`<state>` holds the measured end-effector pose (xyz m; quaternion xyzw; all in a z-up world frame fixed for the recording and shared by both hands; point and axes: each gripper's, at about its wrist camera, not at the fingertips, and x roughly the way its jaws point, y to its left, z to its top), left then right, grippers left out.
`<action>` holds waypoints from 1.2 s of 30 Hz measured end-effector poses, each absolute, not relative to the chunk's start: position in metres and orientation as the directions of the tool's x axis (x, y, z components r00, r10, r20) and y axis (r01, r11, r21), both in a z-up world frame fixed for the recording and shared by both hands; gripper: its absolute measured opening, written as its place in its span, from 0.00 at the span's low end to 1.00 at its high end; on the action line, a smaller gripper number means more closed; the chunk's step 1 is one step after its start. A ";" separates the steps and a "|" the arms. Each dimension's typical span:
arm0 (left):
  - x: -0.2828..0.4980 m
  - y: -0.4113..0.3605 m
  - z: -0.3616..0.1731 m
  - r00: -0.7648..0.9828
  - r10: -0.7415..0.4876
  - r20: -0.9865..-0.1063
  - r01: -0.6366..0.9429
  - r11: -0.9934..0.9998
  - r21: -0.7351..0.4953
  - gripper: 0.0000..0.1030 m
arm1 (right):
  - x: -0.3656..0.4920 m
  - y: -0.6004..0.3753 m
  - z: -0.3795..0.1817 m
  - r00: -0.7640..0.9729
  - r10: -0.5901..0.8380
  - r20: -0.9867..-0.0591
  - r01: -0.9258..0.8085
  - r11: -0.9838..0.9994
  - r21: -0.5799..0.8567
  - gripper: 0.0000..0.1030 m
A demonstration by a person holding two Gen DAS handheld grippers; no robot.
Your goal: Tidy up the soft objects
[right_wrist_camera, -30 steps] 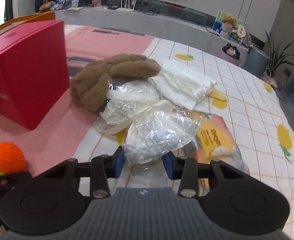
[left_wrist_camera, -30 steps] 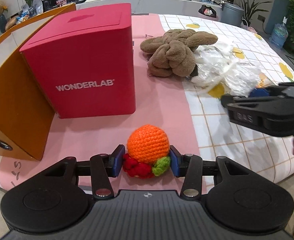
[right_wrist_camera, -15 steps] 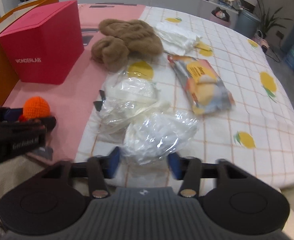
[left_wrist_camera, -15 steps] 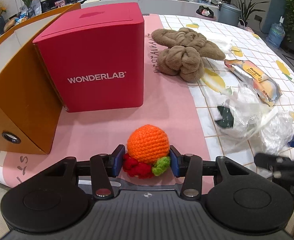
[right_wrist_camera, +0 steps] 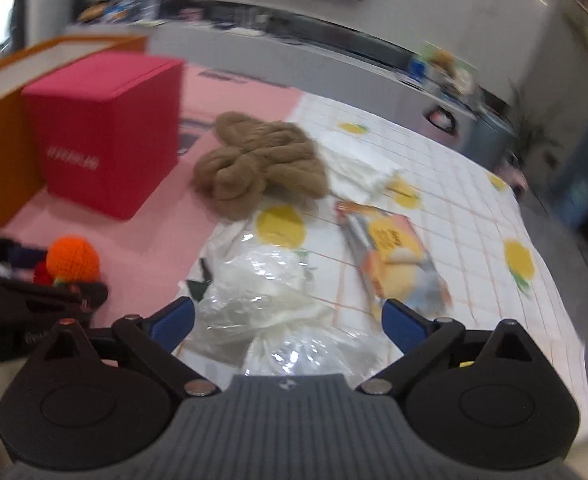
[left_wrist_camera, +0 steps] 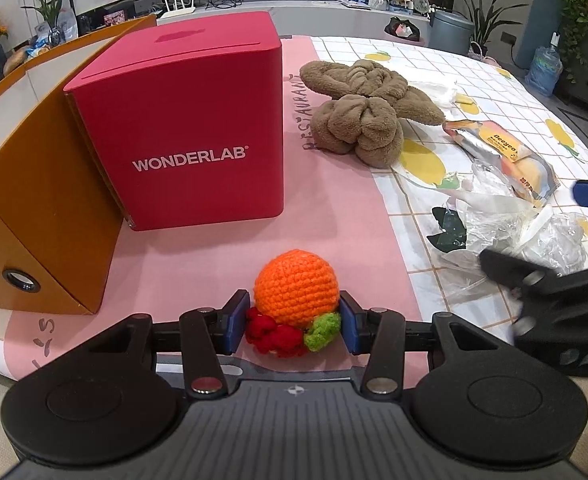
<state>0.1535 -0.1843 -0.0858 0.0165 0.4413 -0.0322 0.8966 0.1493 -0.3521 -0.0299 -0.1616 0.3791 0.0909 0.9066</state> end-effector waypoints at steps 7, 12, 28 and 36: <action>0.156 -0.184 -0.087 0.615 -0.040 -0.788 0.065 0.998 0.000 0.52 | 0.163 -0.354 -0.049 0.684 0.051 -0.728 -0.354 0.896 -0.269 0.95; 0.157 -0.186 -0.087 0.620 -0.032 -0.784 0.055 0.998 0.003 0.53 | 0.165 -0.364 -0.058 0.664 0.045 -0.746 -0.319 0.920 -0.228 0.94; 0.155 -0.184 -0.088 0.632 -0.035 -0.774 0.039 0.999 -0.014 0.51 | 0.159 -0.367 -0.053 0.687 -0.036 -0.726 -0.203 0.949 -0.240 0.61; 0.153 -0.184 -0.086 0.640 -0.057 -0.766 0.027 0.998 -0.051 0.50 | 0.157 -0.367 -0.046 0.652 -0.042 -0.757 -0.147 0.973 -0.180 0.62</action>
